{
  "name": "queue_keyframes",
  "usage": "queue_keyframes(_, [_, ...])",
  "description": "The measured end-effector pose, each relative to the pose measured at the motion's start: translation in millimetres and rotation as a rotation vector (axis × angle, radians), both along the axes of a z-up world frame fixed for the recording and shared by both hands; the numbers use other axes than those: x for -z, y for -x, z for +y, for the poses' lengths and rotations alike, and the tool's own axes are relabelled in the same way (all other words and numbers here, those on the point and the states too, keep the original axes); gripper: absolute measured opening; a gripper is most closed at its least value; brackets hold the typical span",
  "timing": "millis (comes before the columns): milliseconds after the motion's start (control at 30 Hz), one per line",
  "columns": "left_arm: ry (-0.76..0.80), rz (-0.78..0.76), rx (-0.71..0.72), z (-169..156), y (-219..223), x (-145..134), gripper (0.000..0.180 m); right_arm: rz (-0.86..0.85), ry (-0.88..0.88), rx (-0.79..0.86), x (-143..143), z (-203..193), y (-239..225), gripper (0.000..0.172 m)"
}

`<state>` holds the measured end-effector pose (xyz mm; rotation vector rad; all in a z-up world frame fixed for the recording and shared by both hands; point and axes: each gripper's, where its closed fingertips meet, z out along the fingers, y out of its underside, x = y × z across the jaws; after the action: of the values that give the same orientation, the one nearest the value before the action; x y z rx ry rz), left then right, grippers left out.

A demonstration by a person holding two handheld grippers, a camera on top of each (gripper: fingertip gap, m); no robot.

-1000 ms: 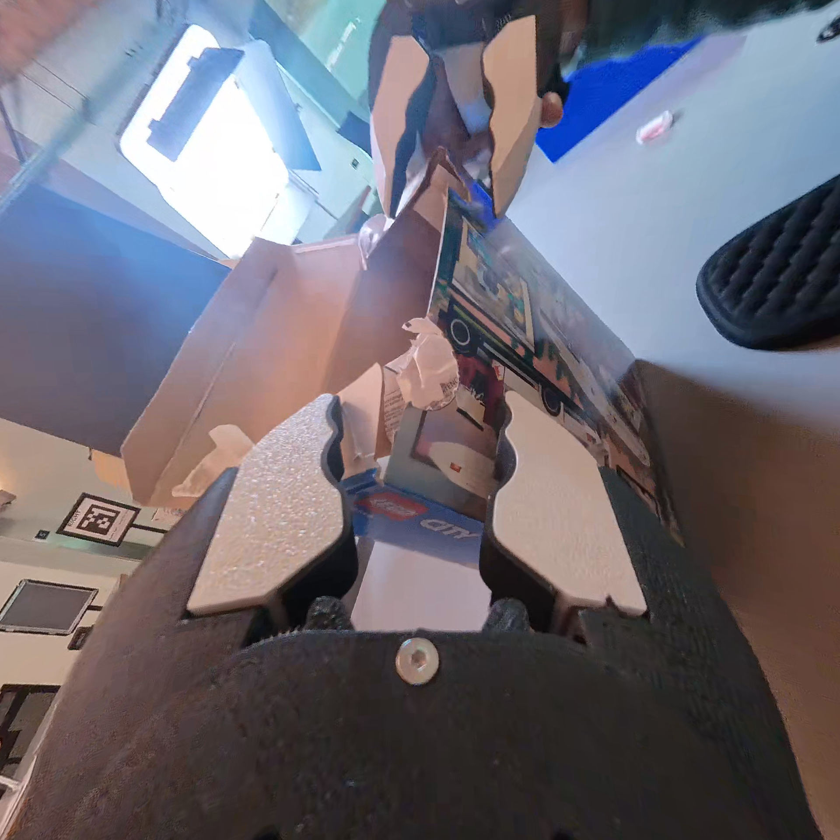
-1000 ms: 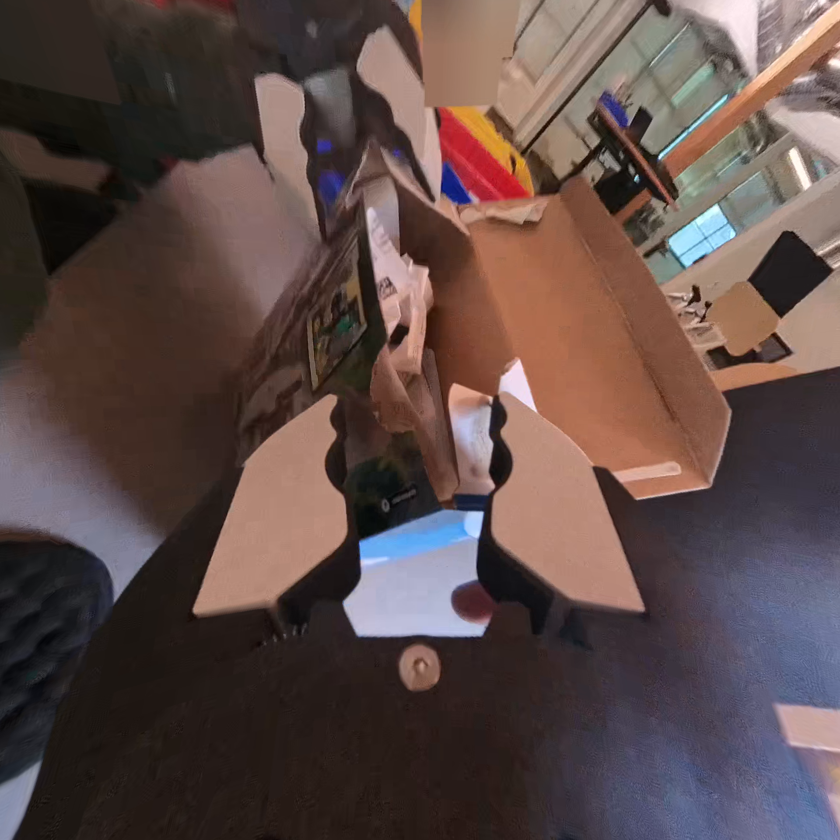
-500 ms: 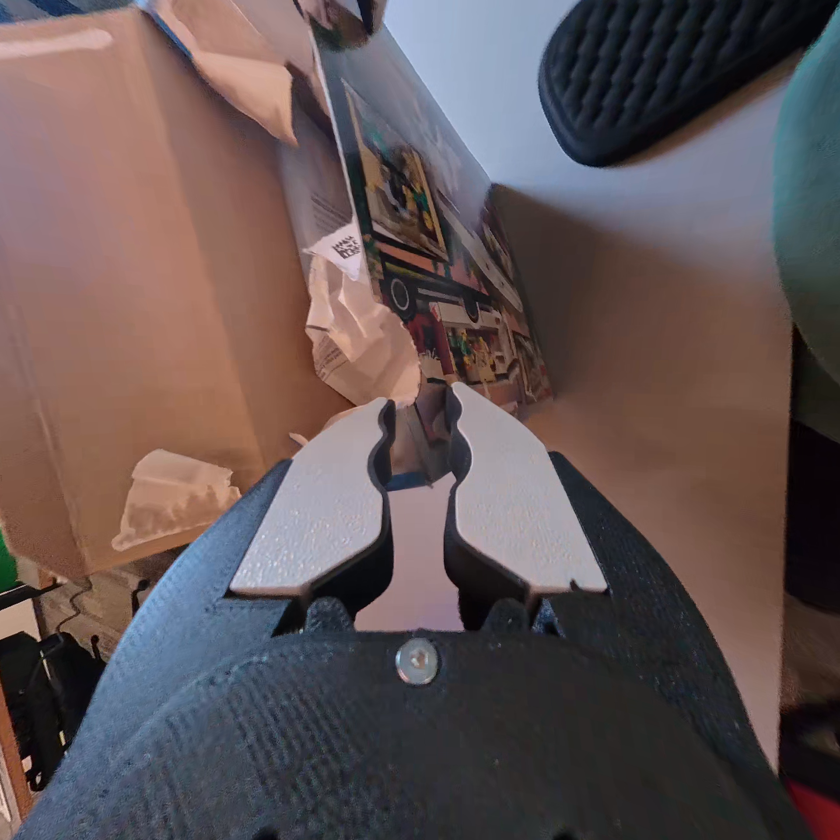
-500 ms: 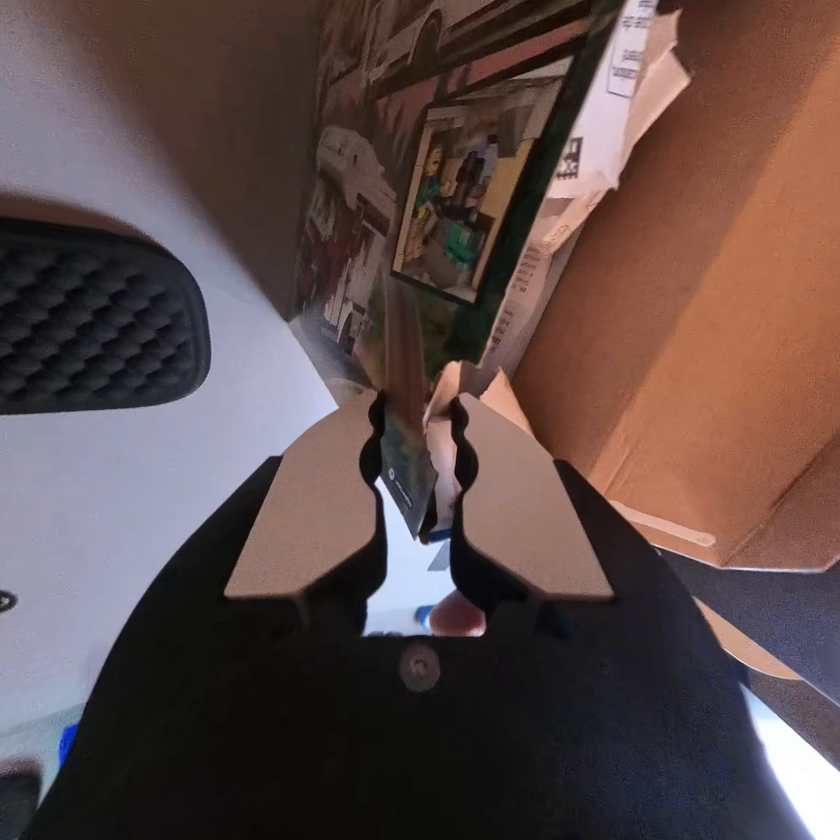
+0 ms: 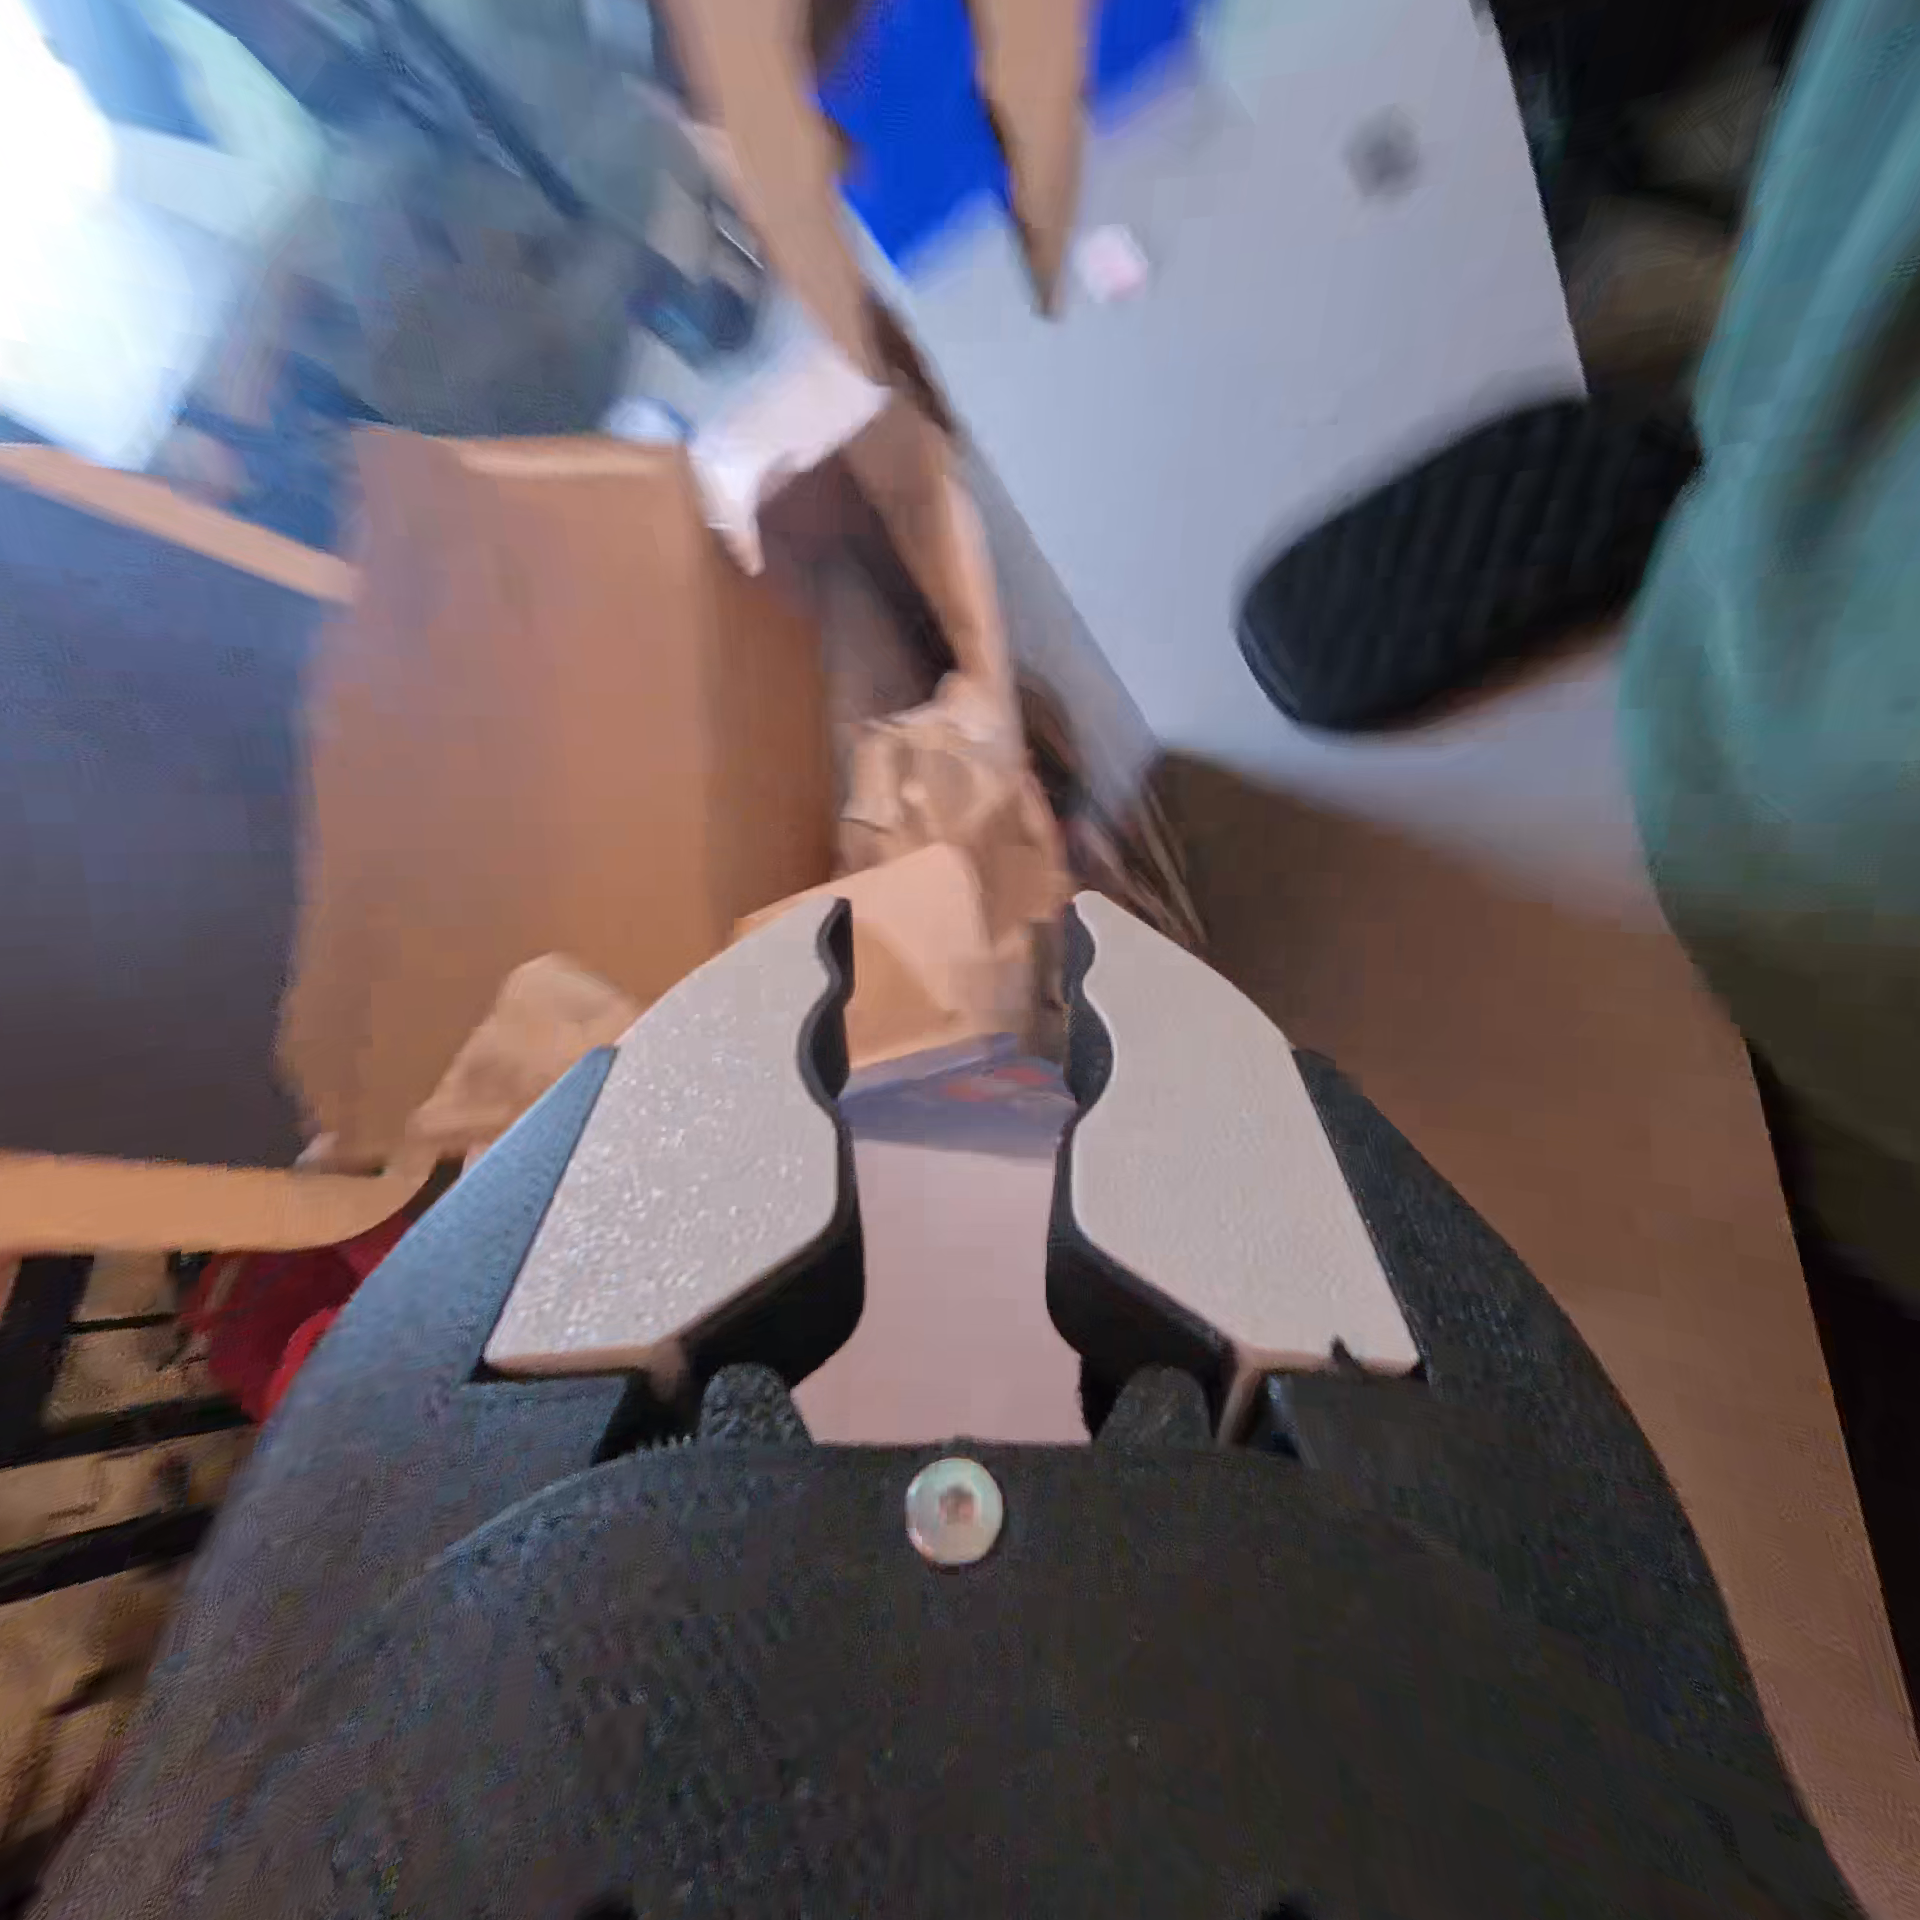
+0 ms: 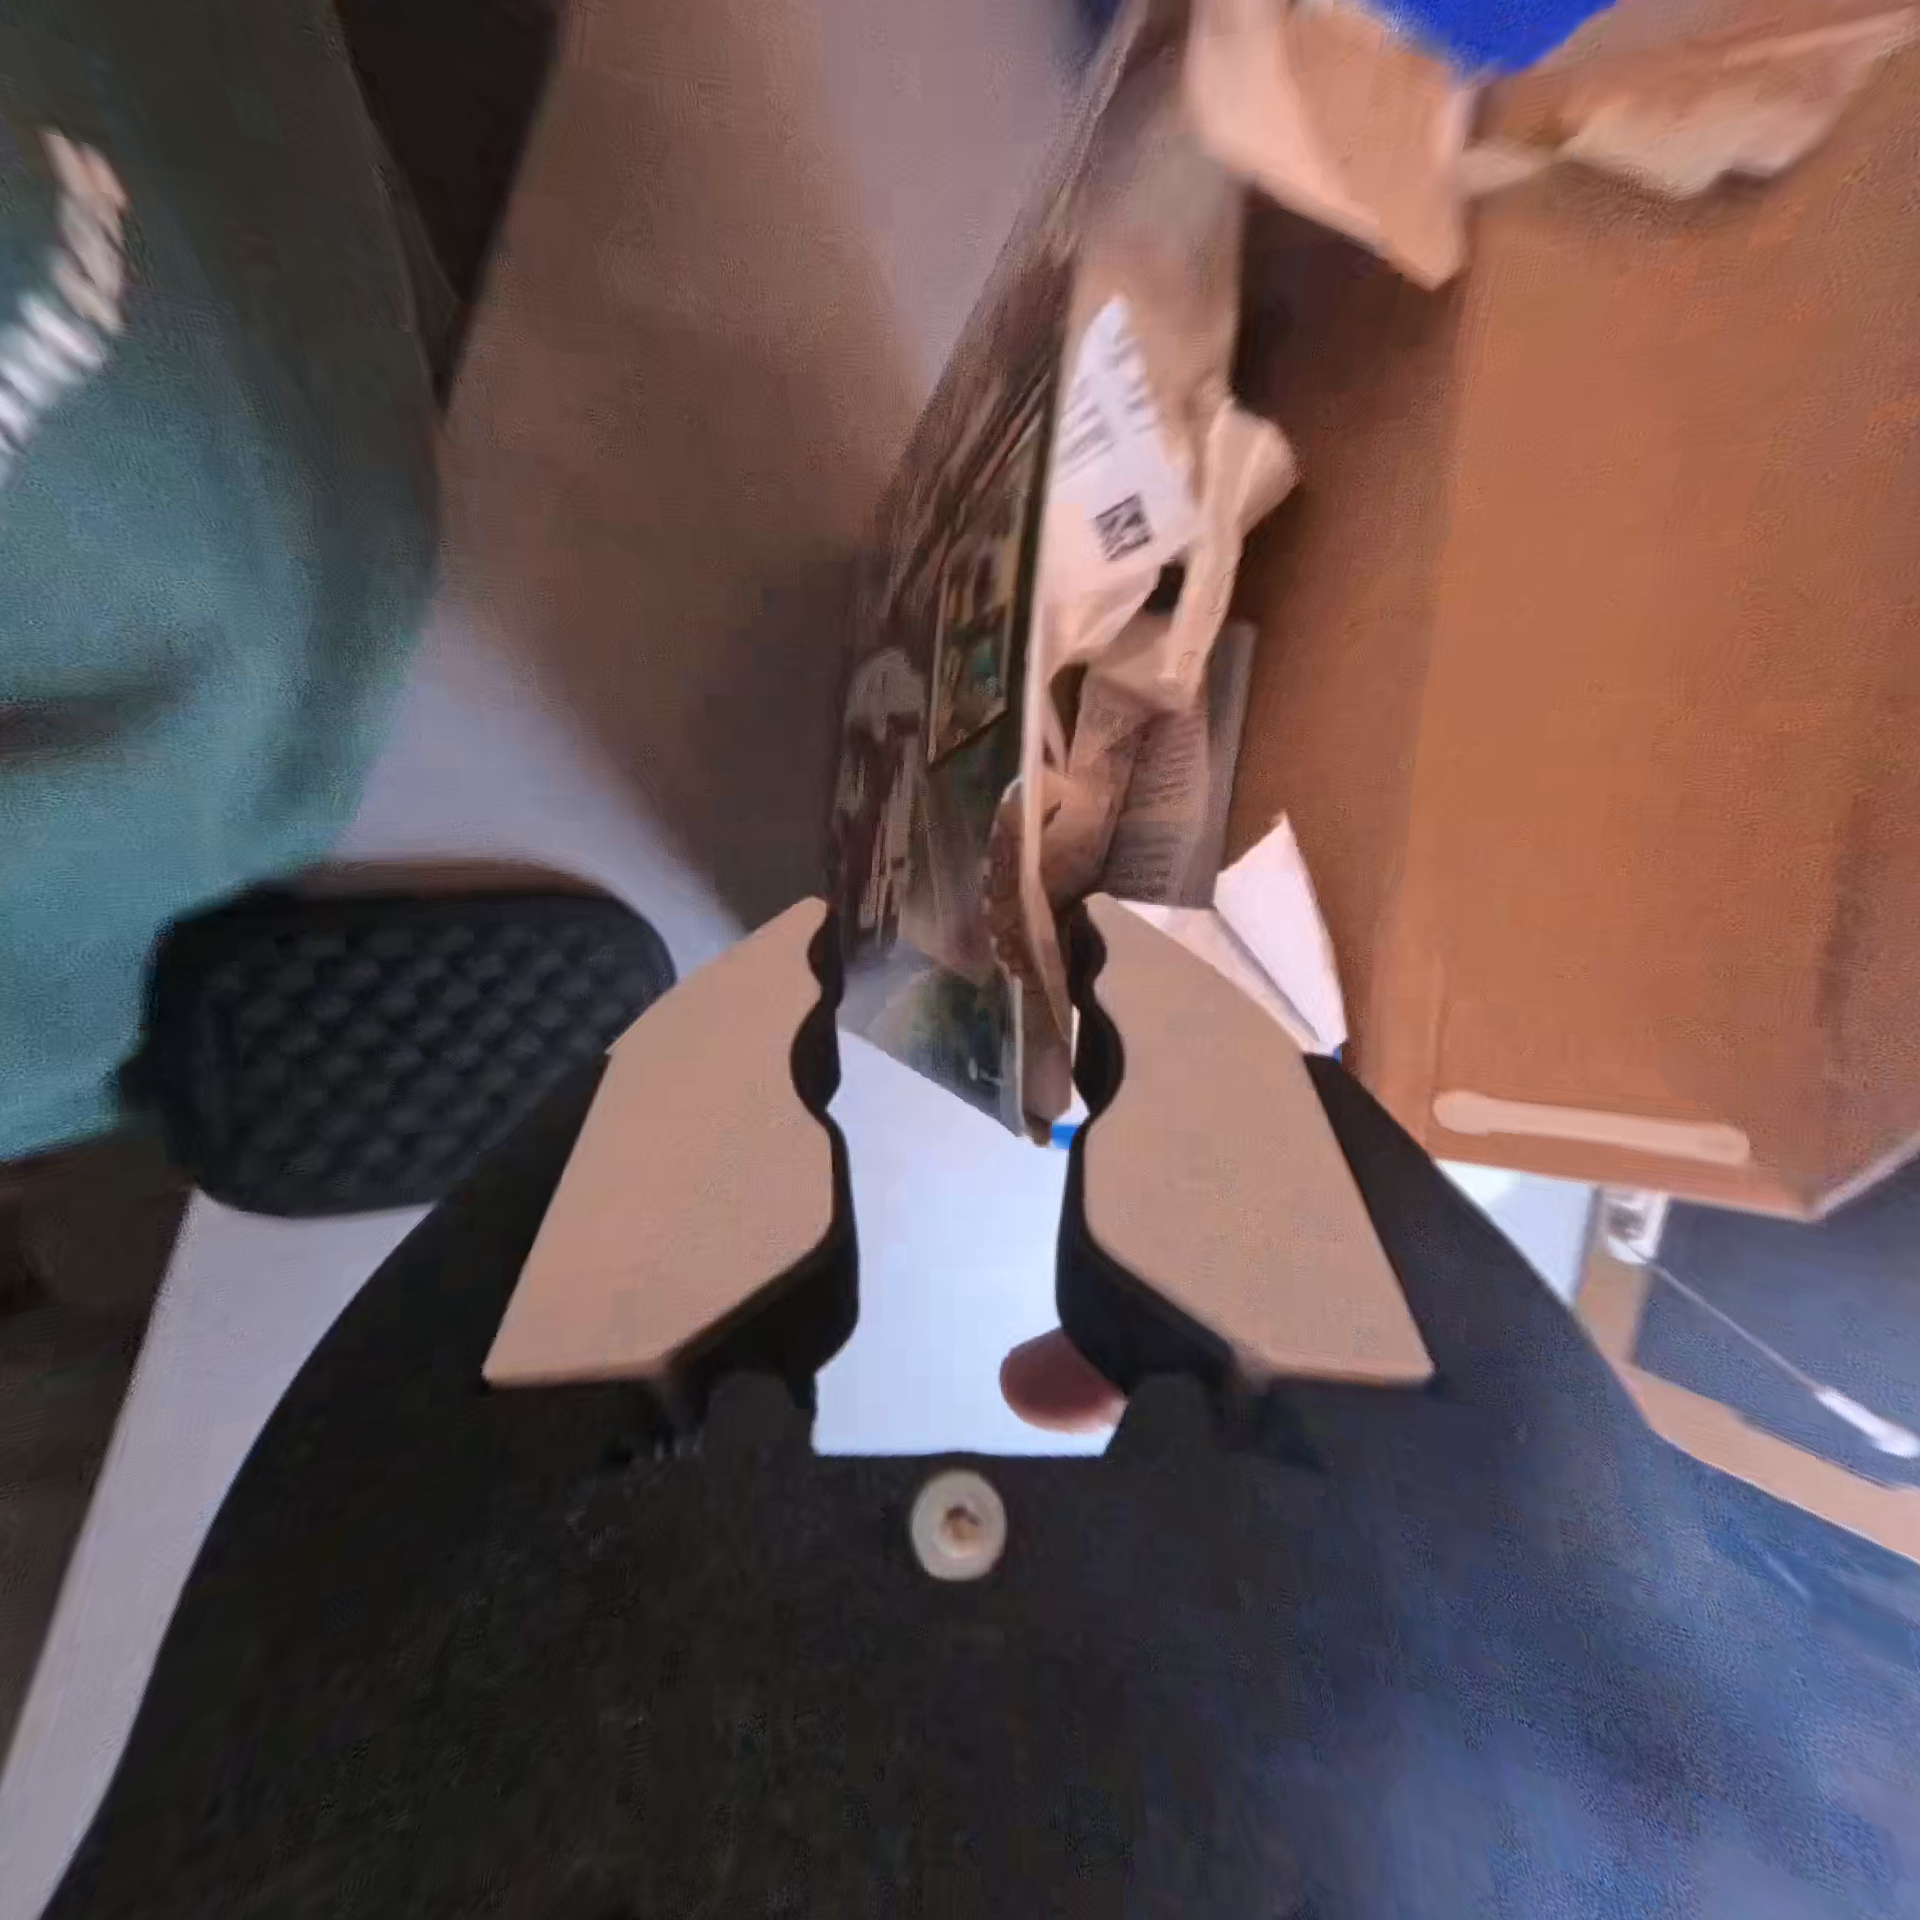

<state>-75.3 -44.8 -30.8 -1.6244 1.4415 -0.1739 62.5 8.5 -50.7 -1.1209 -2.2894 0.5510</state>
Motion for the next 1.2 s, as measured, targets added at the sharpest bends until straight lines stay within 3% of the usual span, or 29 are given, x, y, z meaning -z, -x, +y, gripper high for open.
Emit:
queue_keyframes(100, [0.019, -0.433, -0.186, 20.9, 40.0, -31.1, 0.042, 0.380, 0.326, 0.122, -52.1, 37.2, -8.1, 0.050])
queue_keyframes(167, [0.153, -0.599, -0.287, 39.4, 63.9, -25.0, 0.055, 0.567, 0.470, 0.284, -65.6, 88.4, -11.6, 0.051])
queue_keyframes(233, [0.311, -0.672, -0.311, 55.0, 67.6, -9.3, 0.073, 0.624, 0.644, 0.397, -56.6, 124.9, -6.9, 0.054])
queue_keyframes(300, [0.418, -0.694, -0.285, 66.8, 57.7, 2.9, 0.085, 0.584, 0.785, 0.407, -37.9, 137.6, 7.9, 0.062])
queue_keyframes(333, [0.429, -0.695, -0.262, 72.2, 51.9, 4.3, 0.084, 0.571, 0.822, 0.389, -31.4, 139.4, 16.9, 0.065])
queue_keyframes(400, [0.395, -0.700, -0.187, 78.1, 40.3, -5.3, 0.063, 0.584, 0.871, 0.322, -33.4, 136.1, 33.7, 0.059])
queue_keyframes(500, [0.223, -0.657, -0.114, 80.5, 34.2, -33.4, 0.047, 0.638, 0.803, 0.176, -62.6, 118.7, 41.5, 0.017])
queue_keyframes(567, [0.149, -0.638, -0.029, 66.2, 28.4, -51.3, 0.043, 0.619, 0.653, 0.104, -73.2, 104.2, 35.0, 0.008])
queue_keyframes(667, [0.170, -0.574, 0.071, 35.2, 17.7, -56.4, 0.041, 0.478, 0.584, 0.001, -69.1, 70.5, 13.7, 0.009])
queue_keyframes(800, [0.145, -0.443, 0.036, 18.1, 9.5, -43.3, 0.063, 0.383, 0.464, 0.009, -48.6, 44.1, 0.1, 0.017])
queue_keyframes(867, [0.144, -0.400, -0.010, 17.3, 5.6, -35.3, 0.064, 0.389, 0.360, 0.031, -42.4, 39.8, -1.9, 0.018])
queue_keyframes(1000, [0.056, -0.162, -0.127, 26.6, 8.6, -5.9, 0.053, 0.318, 0.202, 0.071, -28.4, 33.5, -5.2, 0.019])
queue_keyframes(1100, [-0.031, -0.015, -0.132, 21.2, 5.1, 1.9, 0.024, 0.240, 0.146, 0.080, -19.9, 28.7, -4.2, 0.034])
queue_keyframes(1200, [-0.102, 0.071, -0.144, 18.2, 4.3, 4.5, 0.021, 0.164, 0.162, 0.064, -24.8, 21.3, -2.4, 0.039])
